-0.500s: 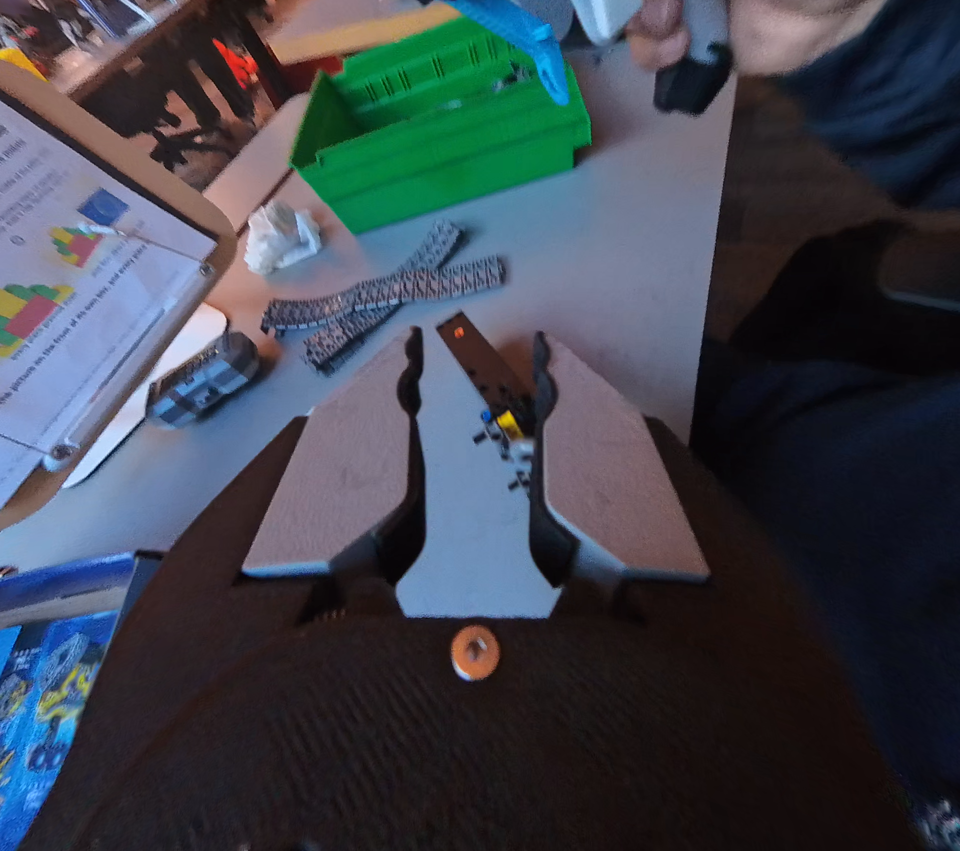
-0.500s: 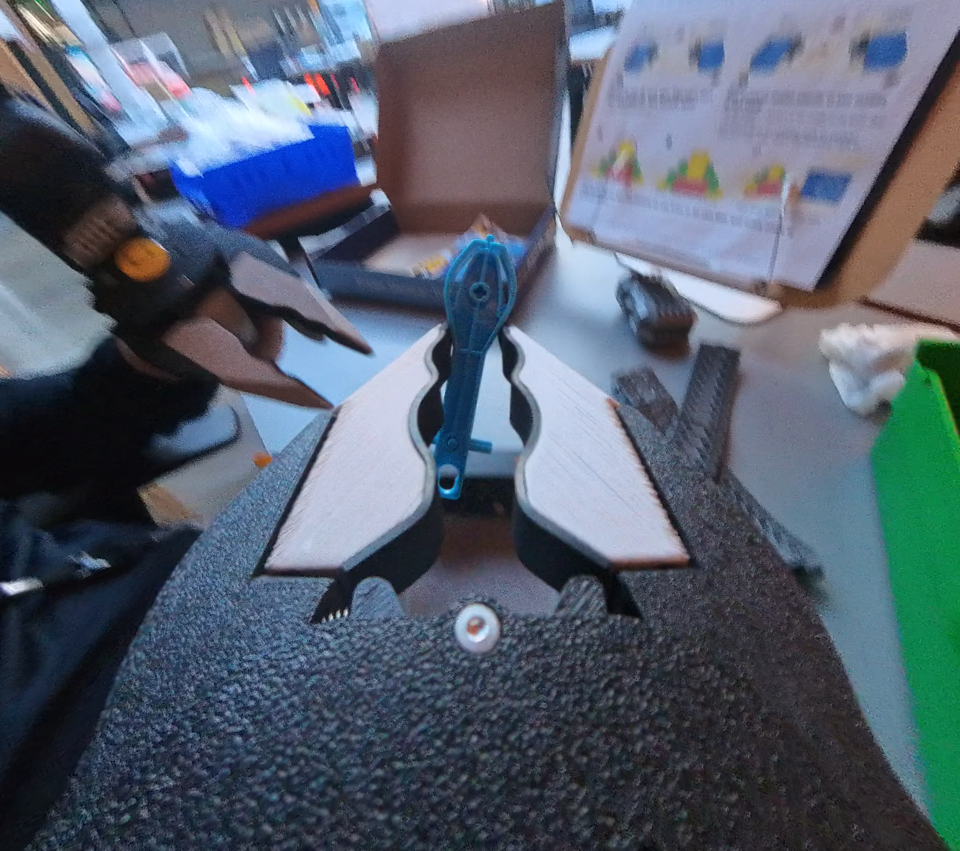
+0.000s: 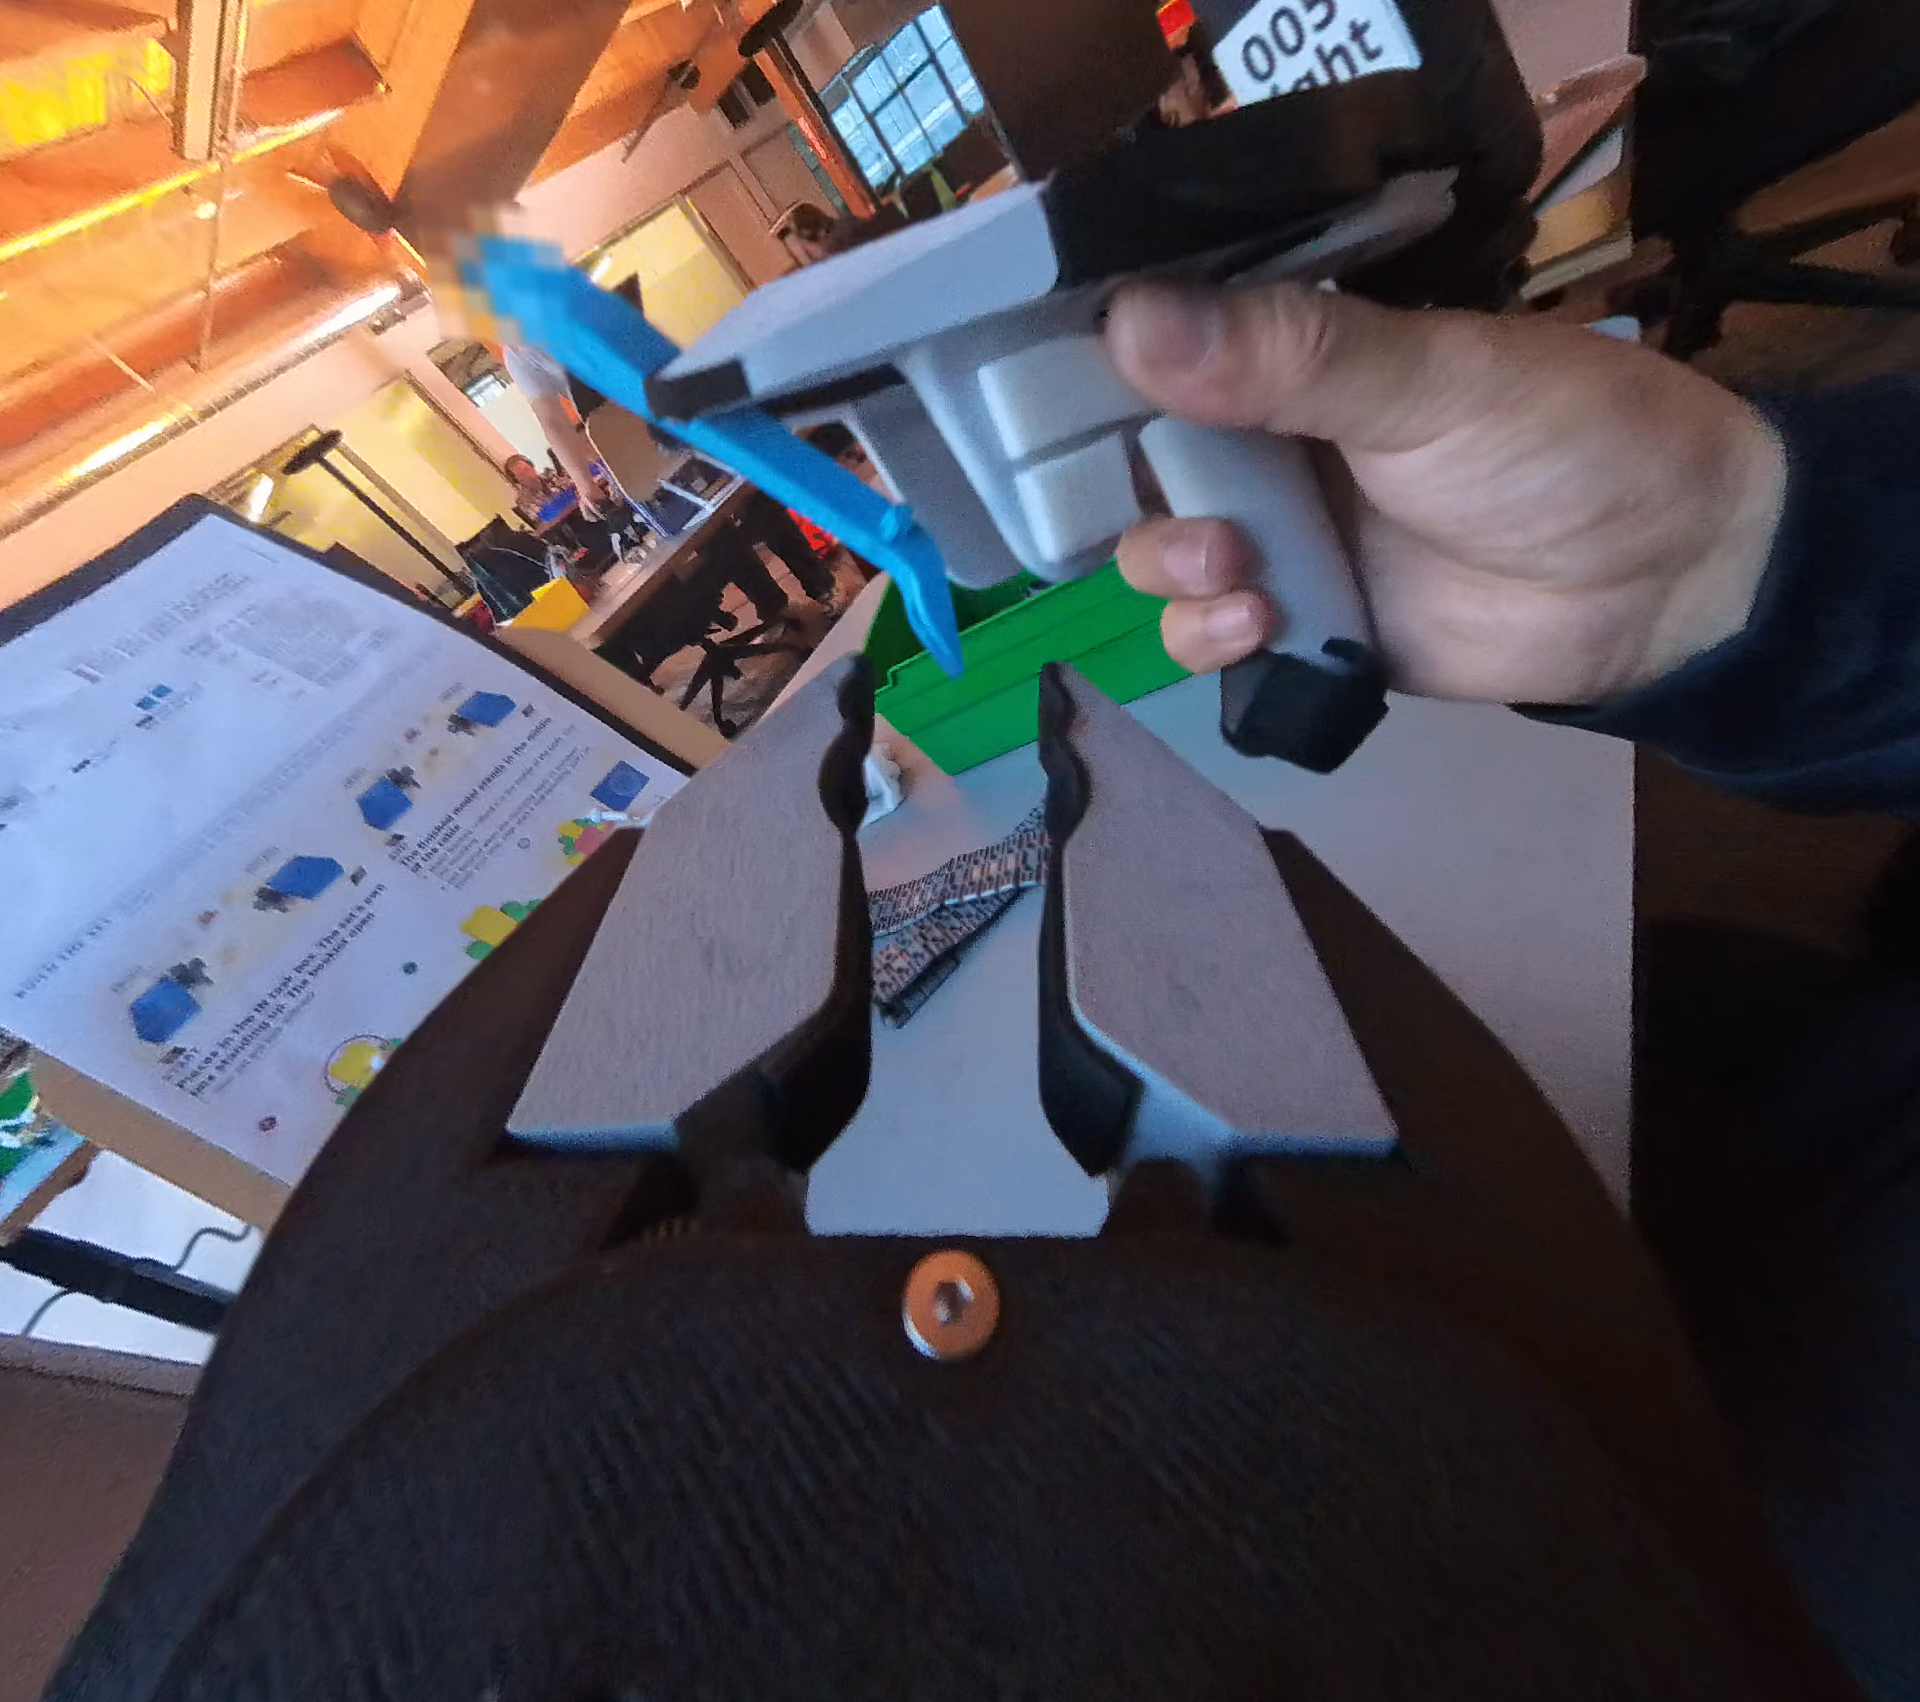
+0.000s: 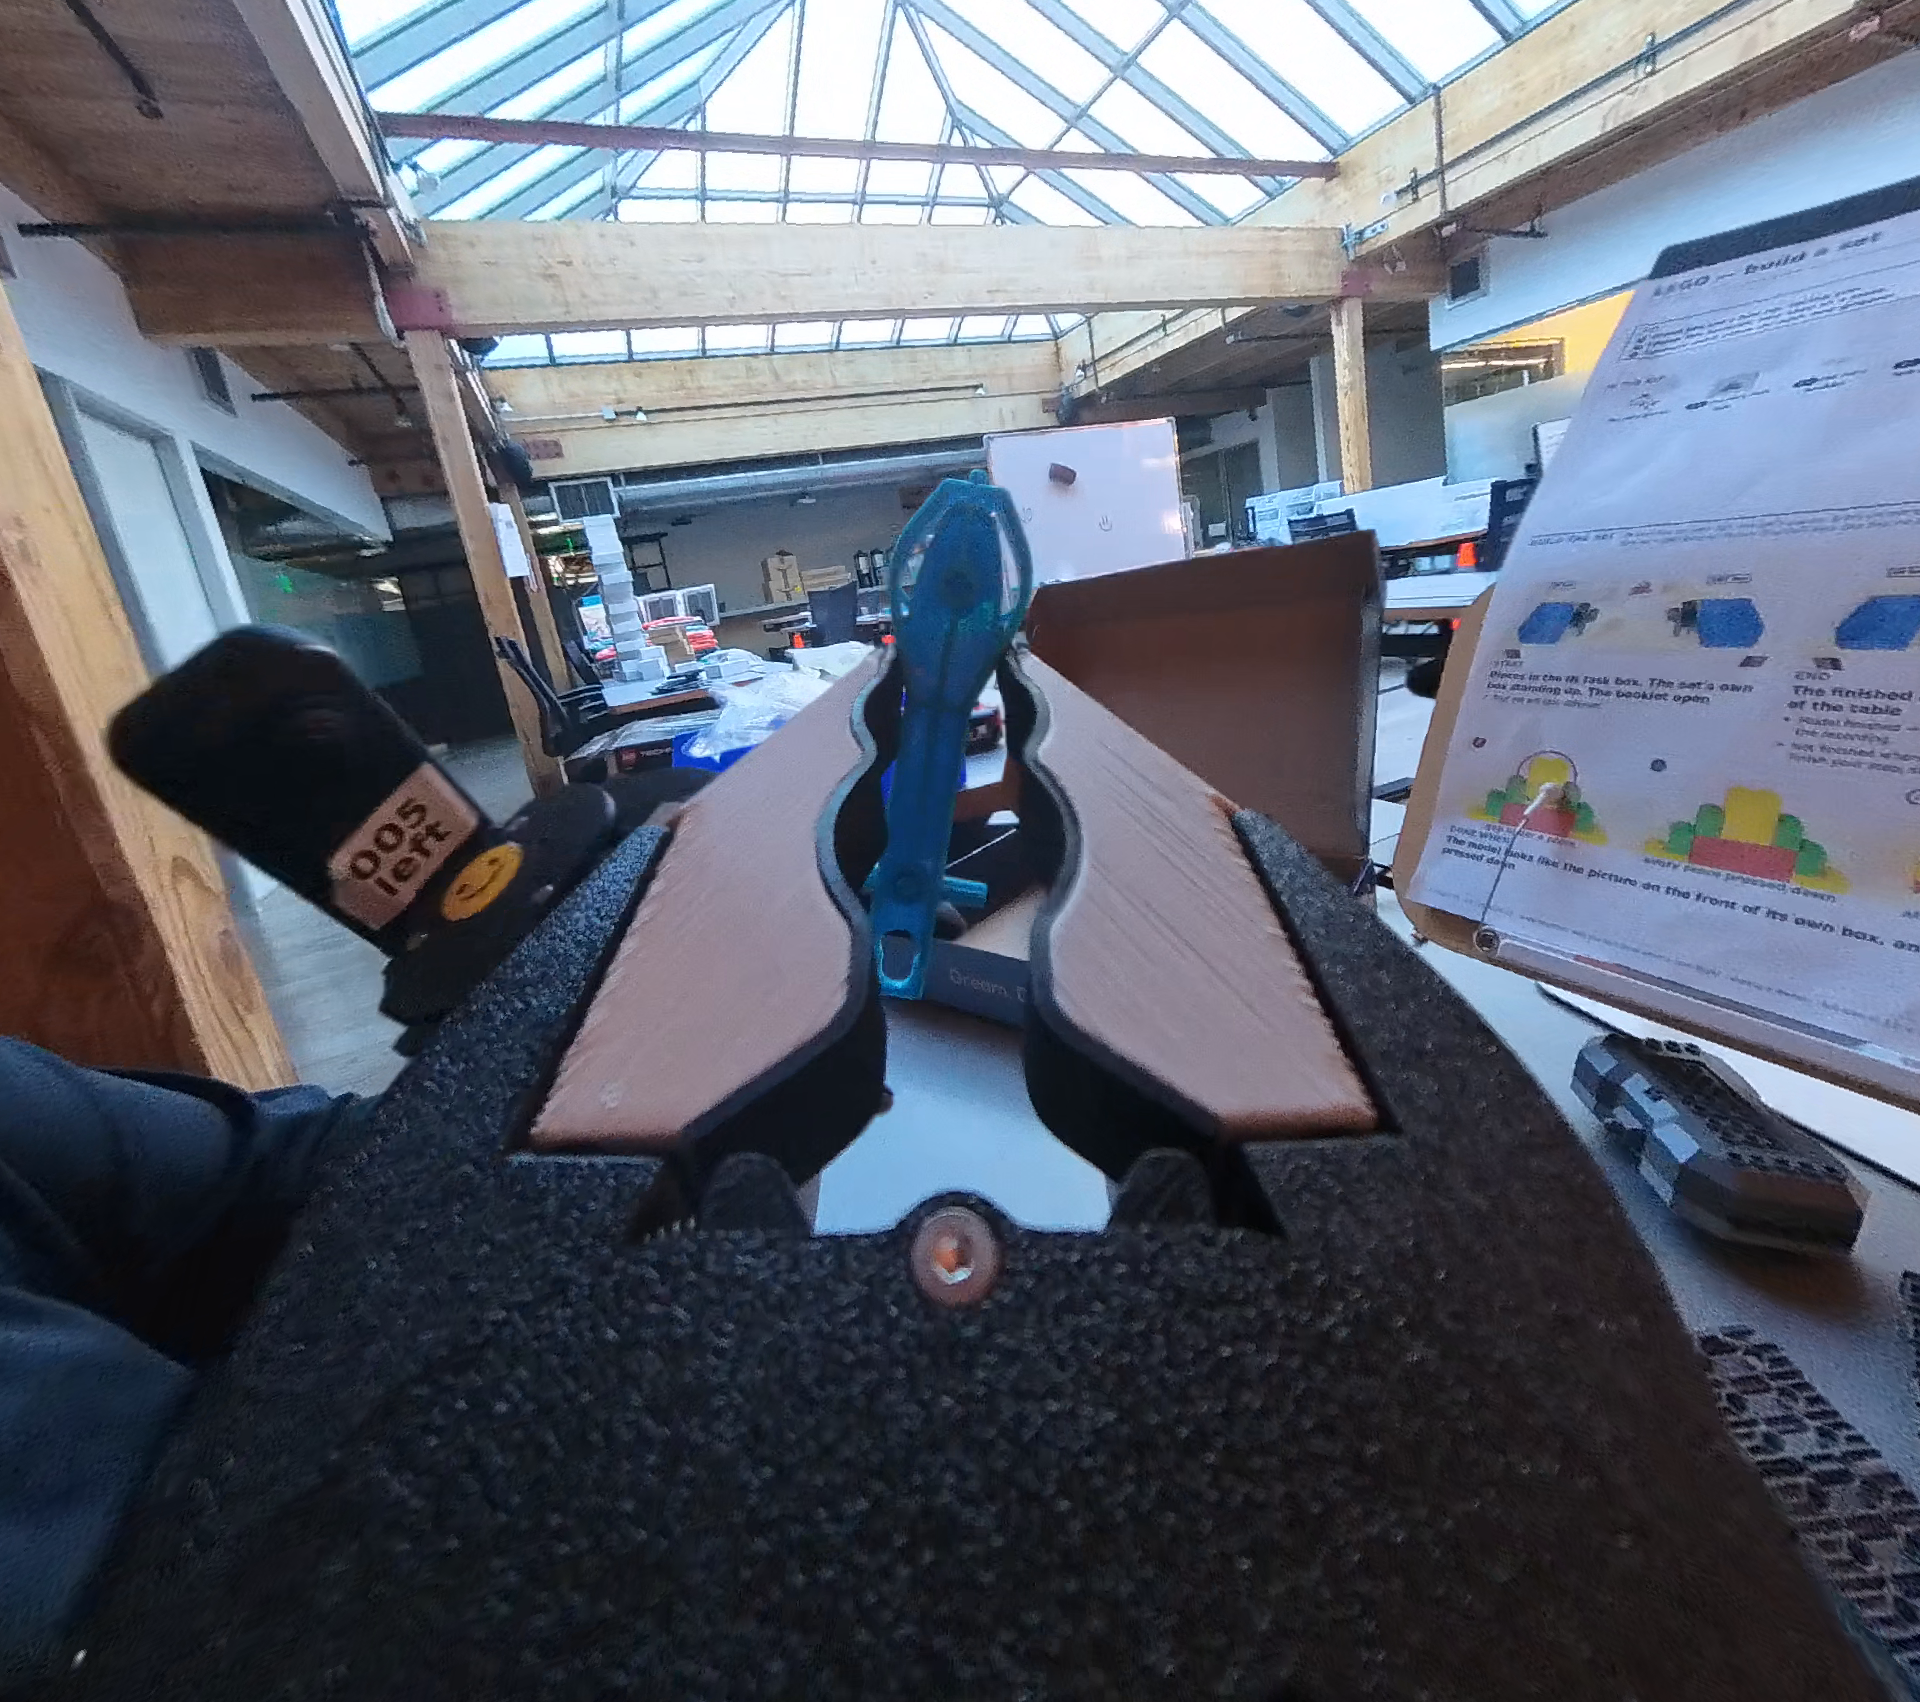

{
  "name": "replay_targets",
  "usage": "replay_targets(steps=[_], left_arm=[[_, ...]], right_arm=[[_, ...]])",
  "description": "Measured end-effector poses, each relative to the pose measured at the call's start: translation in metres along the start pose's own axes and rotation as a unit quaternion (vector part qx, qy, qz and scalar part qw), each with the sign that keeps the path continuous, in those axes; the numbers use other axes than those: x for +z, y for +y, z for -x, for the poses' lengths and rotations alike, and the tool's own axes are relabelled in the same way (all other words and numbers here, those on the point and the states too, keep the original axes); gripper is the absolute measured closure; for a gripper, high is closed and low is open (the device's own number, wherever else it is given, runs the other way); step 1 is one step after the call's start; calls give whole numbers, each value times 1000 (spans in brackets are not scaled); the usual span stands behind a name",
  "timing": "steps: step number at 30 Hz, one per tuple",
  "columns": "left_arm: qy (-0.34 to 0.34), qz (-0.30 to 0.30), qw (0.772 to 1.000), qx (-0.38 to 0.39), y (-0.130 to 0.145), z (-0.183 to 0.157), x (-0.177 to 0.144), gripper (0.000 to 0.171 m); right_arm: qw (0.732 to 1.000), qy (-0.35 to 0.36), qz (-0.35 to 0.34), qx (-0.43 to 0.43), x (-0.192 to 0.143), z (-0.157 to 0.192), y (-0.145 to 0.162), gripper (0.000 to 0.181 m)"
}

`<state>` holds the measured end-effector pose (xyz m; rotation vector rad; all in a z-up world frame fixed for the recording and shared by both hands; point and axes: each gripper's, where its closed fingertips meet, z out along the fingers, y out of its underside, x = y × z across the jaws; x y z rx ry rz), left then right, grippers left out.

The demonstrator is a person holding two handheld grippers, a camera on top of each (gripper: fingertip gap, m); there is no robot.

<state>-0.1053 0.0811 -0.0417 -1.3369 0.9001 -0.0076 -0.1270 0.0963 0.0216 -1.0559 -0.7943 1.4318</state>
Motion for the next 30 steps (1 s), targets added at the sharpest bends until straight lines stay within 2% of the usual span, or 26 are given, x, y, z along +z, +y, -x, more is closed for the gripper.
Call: replay_targets(steps=[4, 9, 14, 17, 19, 20, 23, 25, 30], left_arm=[[0, -3, 1000, 6, -5, -5, 0, 145], [-28, 9, 998, 46, -2, -1, -1, 160], [-54, 23, 993, 104, 2, 6, -5, 166], [-50, 21, 990, 127, 2, 11, -10, 167], [-39, 18, 987, 153, 3, 11, -11, 167], [-38, 24, 984, 172, 5, 11, -12, 167], [-46, 28, 968, 244, 8, 12, -14, 168], [-43, 30, 957, 284, 9, 9, -17, 168], [-12, 32, 925, 377, 19, -1, -25, 168]], right_arm=[[1000, -3, 1, 11, 2, 5, 9, 166], [1000, -10, 6, 17, 4, 8, 15, 166], [1000, -9, 7, 15, 1, 8, 14, 166], [999, -17, 32, 7, -2, 9, 12, 165], [999, -19, 50, 3, -4, 10, 10, 151], [998, -20, 58, -2, -4, 11, 10, 144], [995, -26, 93, -14, -7, 14, 14, 140], [988, -48, 143, -21, -9, 21, 25, 151], [968, -76, 233, -49, -22, 29, 47, 159]])
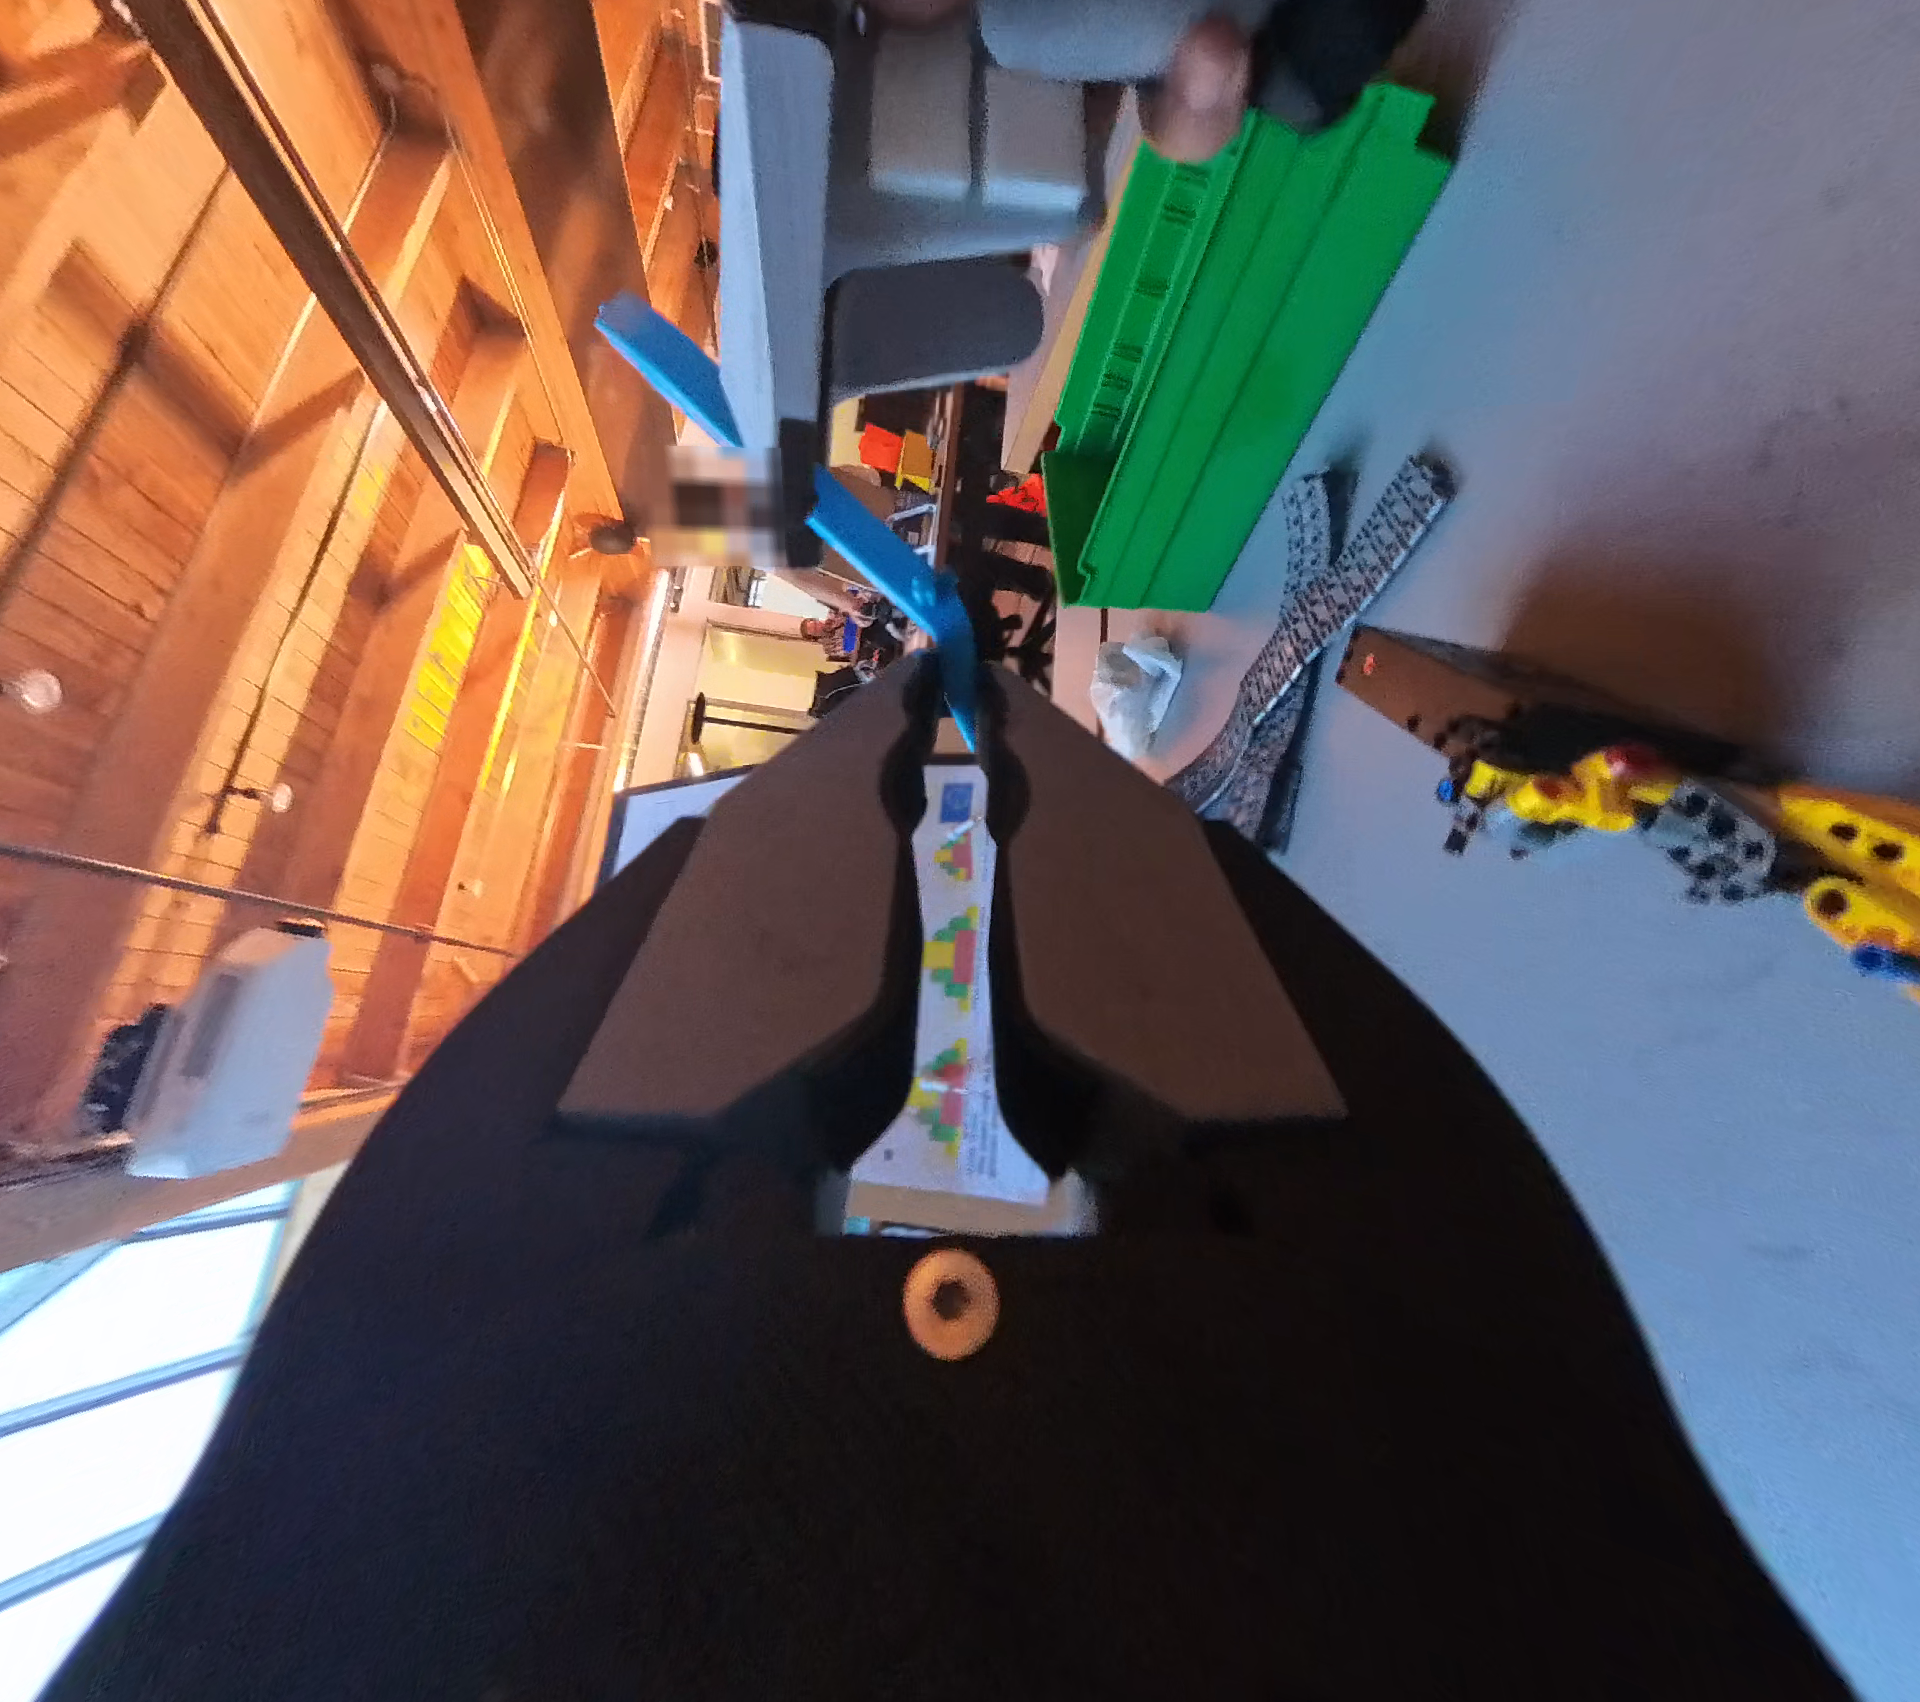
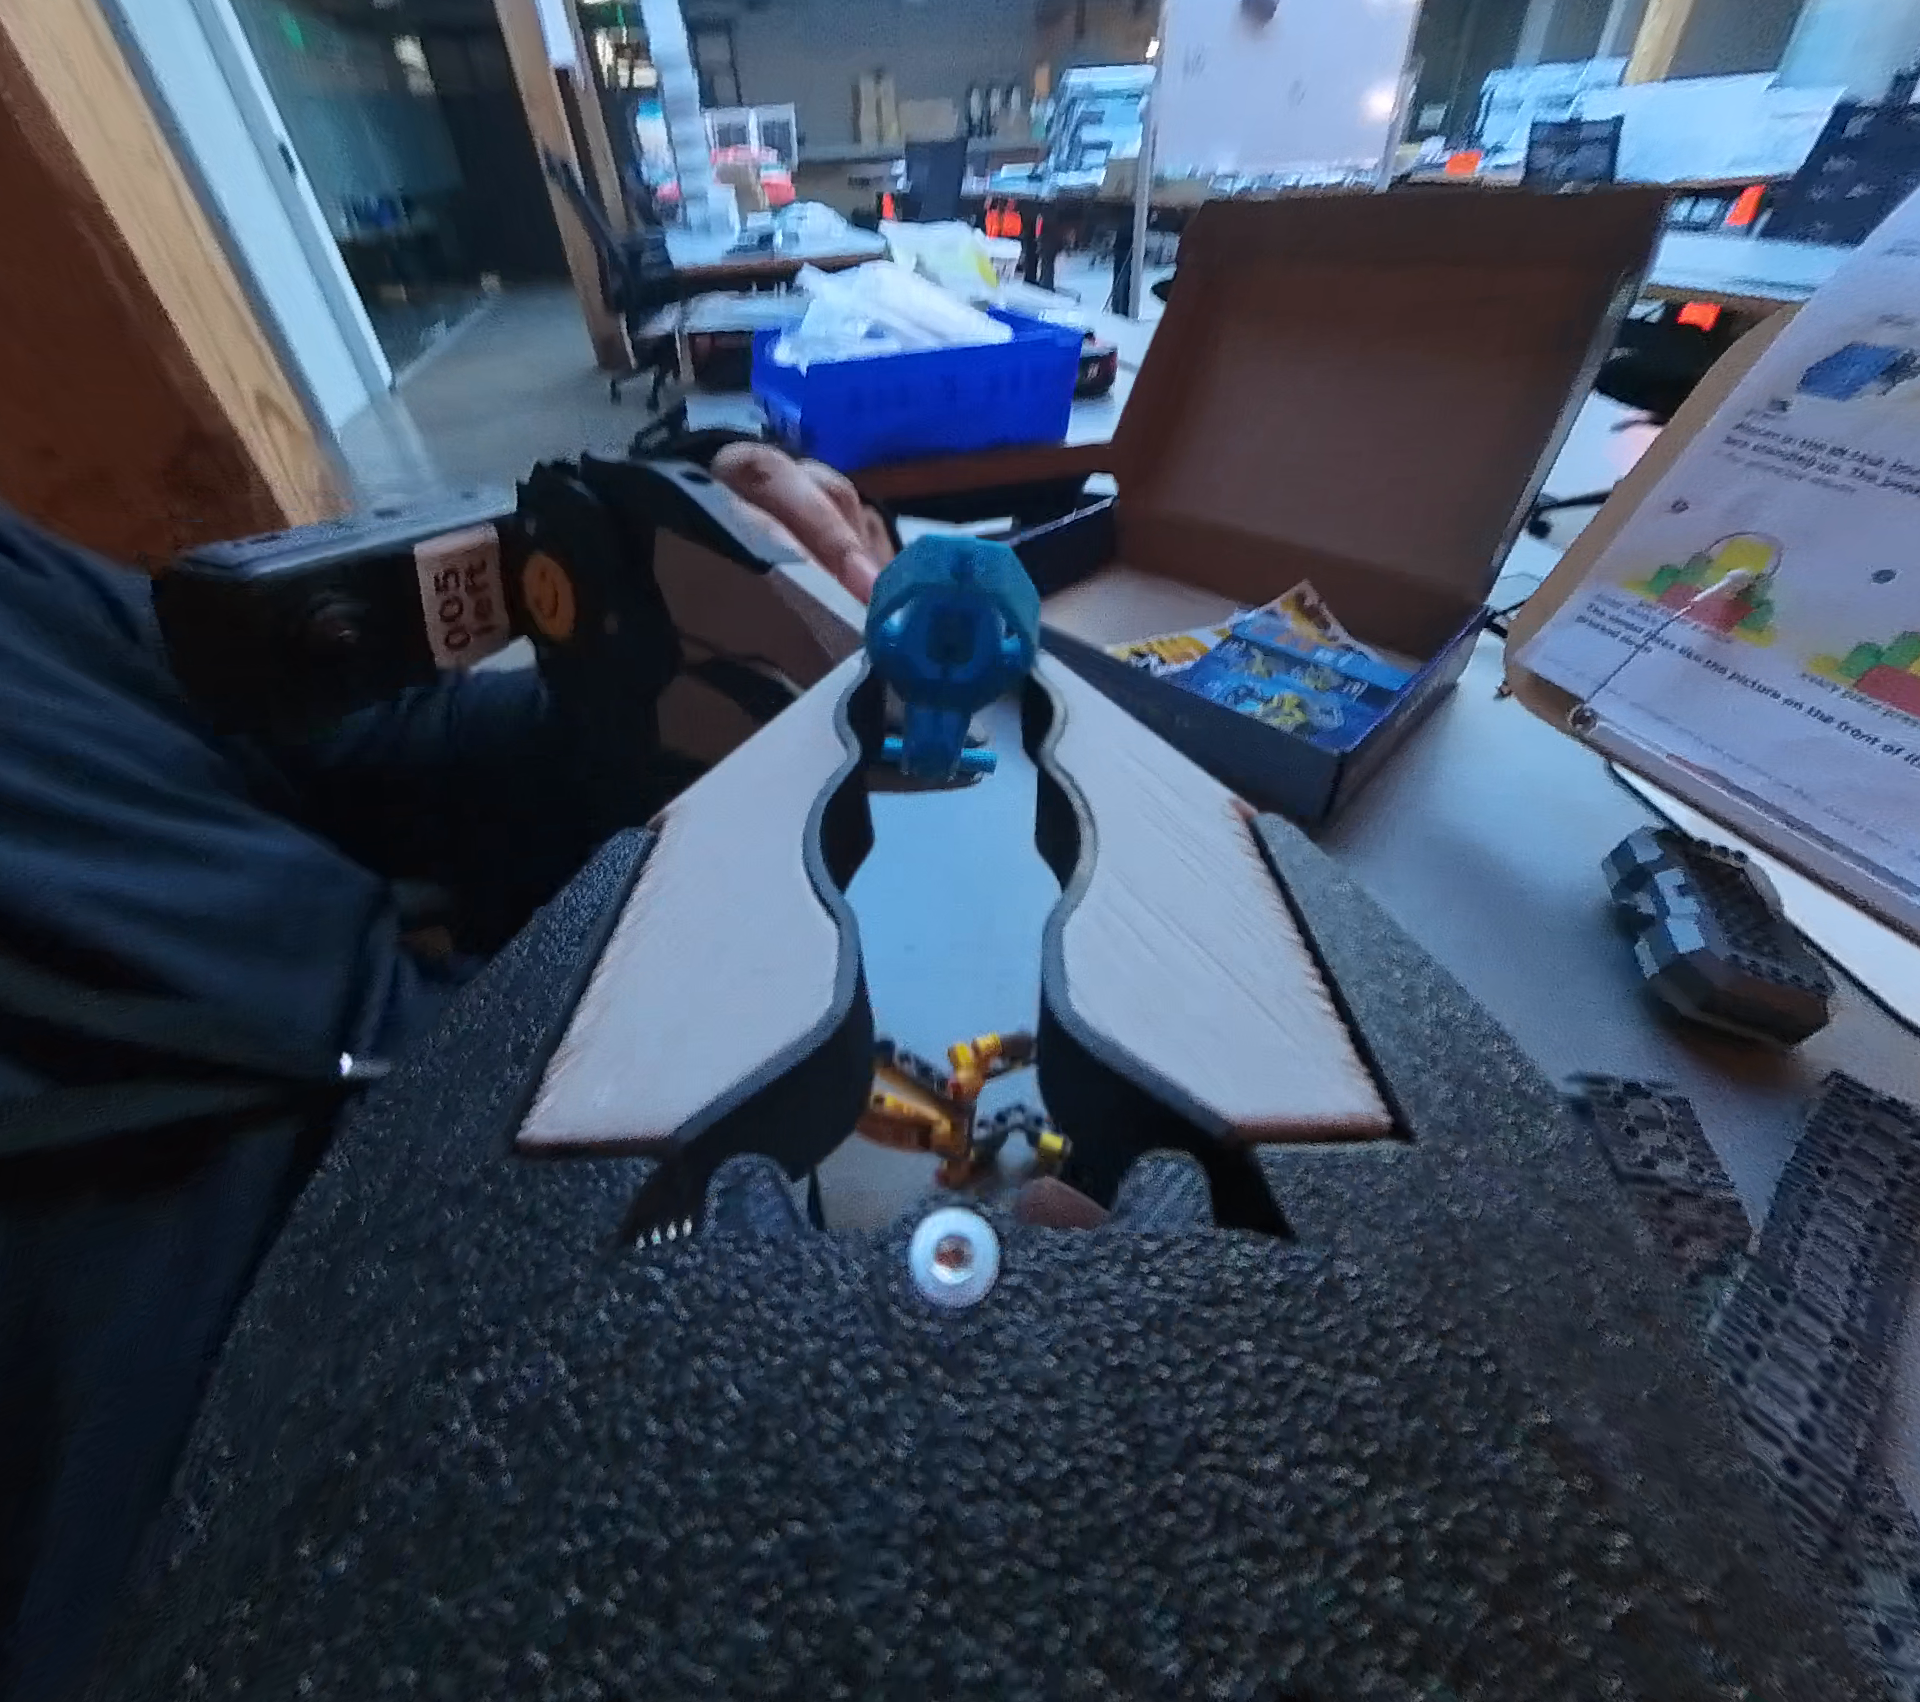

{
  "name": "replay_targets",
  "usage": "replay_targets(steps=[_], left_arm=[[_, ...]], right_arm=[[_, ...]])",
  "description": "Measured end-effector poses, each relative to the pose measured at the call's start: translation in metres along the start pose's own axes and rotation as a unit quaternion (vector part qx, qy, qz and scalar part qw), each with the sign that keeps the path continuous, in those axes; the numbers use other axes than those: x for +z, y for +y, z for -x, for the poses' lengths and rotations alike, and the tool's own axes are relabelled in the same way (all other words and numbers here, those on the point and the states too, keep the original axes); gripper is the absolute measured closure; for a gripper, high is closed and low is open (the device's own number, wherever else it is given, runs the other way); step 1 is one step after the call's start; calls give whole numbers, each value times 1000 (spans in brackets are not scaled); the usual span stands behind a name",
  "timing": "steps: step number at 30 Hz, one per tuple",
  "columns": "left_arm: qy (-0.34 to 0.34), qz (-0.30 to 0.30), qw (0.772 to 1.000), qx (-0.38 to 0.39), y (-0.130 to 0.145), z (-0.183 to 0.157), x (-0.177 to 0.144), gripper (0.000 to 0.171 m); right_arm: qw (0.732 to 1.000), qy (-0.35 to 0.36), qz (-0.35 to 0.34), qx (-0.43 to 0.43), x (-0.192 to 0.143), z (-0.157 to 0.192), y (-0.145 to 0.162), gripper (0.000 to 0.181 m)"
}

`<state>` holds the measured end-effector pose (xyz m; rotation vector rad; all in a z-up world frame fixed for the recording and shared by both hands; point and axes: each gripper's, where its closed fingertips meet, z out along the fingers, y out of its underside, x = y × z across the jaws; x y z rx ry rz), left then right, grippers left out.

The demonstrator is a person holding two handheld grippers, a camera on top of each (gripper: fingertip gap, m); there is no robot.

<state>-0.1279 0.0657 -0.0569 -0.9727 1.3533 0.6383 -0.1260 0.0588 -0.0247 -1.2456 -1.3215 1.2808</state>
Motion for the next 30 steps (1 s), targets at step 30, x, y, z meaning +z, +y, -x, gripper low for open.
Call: replay_targets(steps=[30], left_arm=[[35, -3, 999, 5, 10, -30, 14, 168]], right_arm=[[994, 12, 105, 36, 8, -12, 47, 168]])
